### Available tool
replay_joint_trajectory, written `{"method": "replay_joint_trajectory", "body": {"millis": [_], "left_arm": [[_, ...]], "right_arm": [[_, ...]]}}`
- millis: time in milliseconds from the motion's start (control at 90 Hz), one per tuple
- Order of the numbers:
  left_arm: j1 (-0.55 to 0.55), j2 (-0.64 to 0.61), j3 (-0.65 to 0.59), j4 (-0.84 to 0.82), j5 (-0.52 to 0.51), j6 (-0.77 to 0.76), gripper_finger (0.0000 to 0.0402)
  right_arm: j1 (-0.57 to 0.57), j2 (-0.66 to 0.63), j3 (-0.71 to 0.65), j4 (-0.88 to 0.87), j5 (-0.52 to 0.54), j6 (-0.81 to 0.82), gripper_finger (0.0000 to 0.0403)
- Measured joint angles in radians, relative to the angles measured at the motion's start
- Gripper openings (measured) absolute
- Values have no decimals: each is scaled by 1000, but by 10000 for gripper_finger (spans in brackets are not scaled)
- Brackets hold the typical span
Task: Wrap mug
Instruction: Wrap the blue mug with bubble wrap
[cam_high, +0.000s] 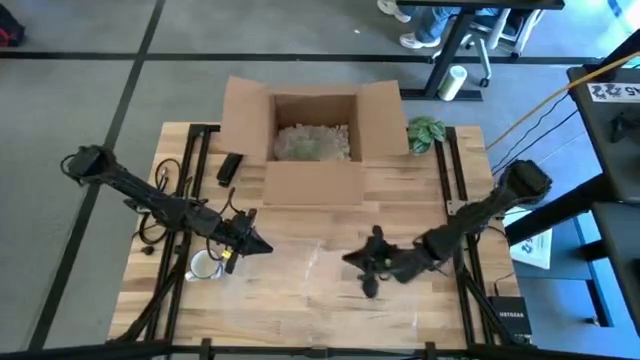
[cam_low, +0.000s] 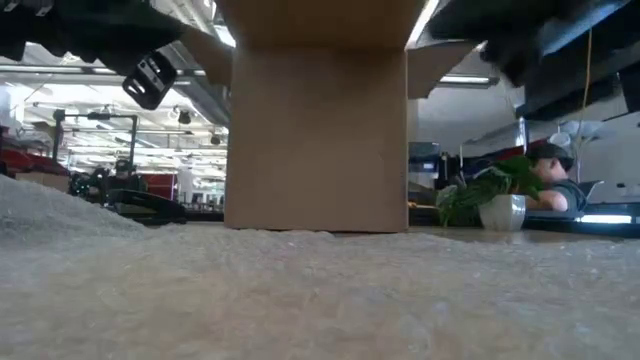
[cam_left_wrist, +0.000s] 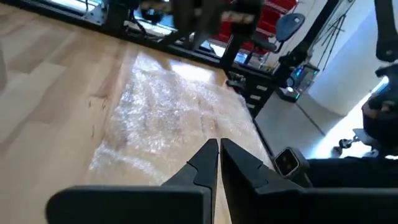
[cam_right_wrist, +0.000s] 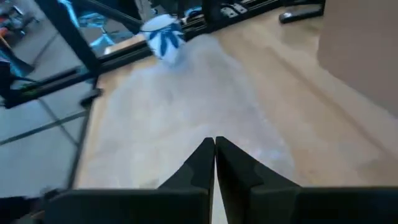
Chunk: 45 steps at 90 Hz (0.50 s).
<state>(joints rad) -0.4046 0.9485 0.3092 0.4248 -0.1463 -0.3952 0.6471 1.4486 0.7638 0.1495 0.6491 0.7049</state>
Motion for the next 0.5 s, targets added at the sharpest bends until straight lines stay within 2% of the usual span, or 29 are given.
{"method": "replay_joint_trajectory", "body": {"millis": [100, 233, 367, 500], "left_arm": [[0, -79, 19, -172, -7, -31, 0], [-2, -160, 130, -535, -37, -62, 0], [-20, -166, 303, -855, -46, -64, 0], [-57, -154, 446, -1132, -100, -62, 0]], "right_arm": [[62, -24, 0, -92, 65, 82, 0], [110, -27, 0, -167, 134, 184, 0], [114, -25, 0, -235, 137, 268, 0], [112, -25, -1, -261, 137, 288, 0]]}}
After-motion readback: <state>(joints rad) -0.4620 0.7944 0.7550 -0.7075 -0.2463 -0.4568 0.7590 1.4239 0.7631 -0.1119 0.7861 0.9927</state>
